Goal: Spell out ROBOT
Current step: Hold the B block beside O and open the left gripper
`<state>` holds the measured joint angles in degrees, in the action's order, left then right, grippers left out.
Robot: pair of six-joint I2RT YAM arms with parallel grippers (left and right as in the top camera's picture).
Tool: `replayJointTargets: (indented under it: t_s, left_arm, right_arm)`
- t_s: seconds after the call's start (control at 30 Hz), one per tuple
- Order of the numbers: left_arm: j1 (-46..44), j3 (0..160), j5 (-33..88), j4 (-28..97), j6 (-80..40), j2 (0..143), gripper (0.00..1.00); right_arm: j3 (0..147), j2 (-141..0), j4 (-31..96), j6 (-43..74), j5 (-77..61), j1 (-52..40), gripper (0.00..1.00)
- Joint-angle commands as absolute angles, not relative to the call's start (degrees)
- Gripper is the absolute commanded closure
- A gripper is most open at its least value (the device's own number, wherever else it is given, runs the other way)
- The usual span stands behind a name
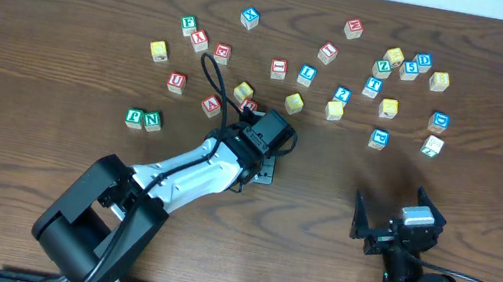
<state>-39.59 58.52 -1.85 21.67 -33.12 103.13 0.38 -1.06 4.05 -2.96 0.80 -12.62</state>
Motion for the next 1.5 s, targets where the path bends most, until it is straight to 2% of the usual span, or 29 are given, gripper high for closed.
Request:
replayJointTargets:
  t_s: [0.0, 0.63, 0.8, 0.87, 0.9, 1.07, 1.23, 1.33, 1.37, 1.43, 1.47]
  left_arm:
    - [-39.66, 59.59, -3.51, 22.5, -33.1, 103.72, 0.92]
    - [-39.68, 60.29, -6.85, 23.9, -34.33, 103.72, 0.92]
    - [-40.71, 60.29, -6.87, 23.68, -33.23, 103.72, 0.88]
    - [-40.71, 60.29, -6.87, 23.68, -33.23, 103.72, 0.83]
    - [-40.69, 60.29, -6.87, 23.68, -33.23, 103.72, 0.77]
    - [-40.71, 60.29, -6.87, 23.64, -33.23, 103.72, 0.7]
    - [-40.71, 60.29, -6.85, 23.62, -33.23, 103.72, 0.58]
    - [-40.71, 60.29, -6.85, 23.62, -33.21, 103.72, 0.57]
    - [-40.71, 60.31, -6.85, 23.62, -33.21, 103.72, 0.52]
    - [-40.71, 60.31, -6.83, 23.62, -33.04, 103.72, 0.5]
    - [-40.71, 60.31, -6.83, 23.62, -33.04, 103.72, 0.44]
  right_arm:
    - [0.32, -0.86, 4.32, -2.22, 0.47, -12.95, 0.01]
    - [0.32, -0.93, 4.32, -2.22, 0.47, -12.95, 0.01]
    - [0.32, -0.93, 4.32, -2.22, 0.47, -12.95, 0.01]
    - [0.32, -0.93, 4.32, -2.22, 0.47, -12.95, 0.01]
    - [0.32, -0.93, 4.32, -2.22, 0.47, -12.95, 0.01]
    - [0.32, -0.93, 4.32, -2.2, 0.47, -12.95, 0.01]
    - [0.32, -0.93, 4.32, -2.22, 0.47, -12.95, 0.01]
    - [0.32, -0.93, 4.32, -2.22, 0.47, -12.95, 0.01]
    - [0.32, -0.93, 4.32, -2.22, 0.47, -12.95, 0.01]
    - [0.32, -0.93, 4.32, -2.22, 0.47, -12.95, 0.01]
    - [0.32, -0.93, 4.32, -2.22, 0.47, -12.95, 0.01]
